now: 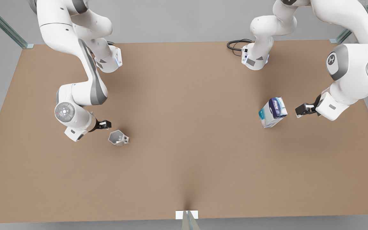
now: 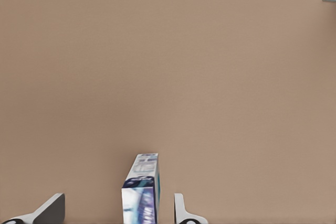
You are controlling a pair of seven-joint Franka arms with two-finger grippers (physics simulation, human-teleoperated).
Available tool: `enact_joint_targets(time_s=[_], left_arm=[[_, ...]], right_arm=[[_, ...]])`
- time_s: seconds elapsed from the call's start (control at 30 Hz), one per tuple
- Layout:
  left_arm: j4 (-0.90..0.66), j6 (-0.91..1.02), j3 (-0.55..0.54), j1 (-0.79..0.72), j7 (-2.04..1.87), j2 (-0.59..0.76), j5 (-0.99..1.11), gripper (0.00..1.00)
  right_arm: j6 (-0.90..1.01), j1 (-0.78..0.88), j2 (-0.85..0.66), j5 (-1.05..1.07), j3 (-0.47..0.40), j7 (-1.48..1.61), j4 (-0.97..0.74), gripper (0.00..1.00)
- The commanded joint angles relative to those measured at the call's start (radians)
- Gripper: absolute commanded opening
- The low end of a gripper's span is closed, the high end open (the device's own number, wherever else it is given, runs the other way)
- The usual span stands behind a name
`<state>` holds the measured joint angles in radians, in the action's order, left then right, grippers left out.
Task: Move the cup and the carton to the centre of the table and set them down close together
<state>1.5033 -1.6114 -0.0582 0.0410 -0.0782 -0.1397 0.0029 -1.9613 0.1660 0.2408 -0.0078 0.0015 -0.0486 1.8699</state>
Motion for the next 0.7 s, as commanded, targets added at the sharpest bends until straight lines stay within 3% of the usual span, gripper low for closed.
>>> enact_joint_targets(time_s=[0.0, 0.67], left_arm=[[0.000, 0.001, 0.000, -0.001, 0.000, 0.000, 0.000, 1.00], [0.008, 0.007, -0.003, -0.001, 0.000, -0.005, 0.000, 1.00]], right_arm=[[-0.001, 0.000, 0.003, 0.000, 0.000, 0.000, 0.000, 1.00], [-0.206, 0.007, 0.107, 0.063, 0.000, -0.119, 0.077, 1.00]])
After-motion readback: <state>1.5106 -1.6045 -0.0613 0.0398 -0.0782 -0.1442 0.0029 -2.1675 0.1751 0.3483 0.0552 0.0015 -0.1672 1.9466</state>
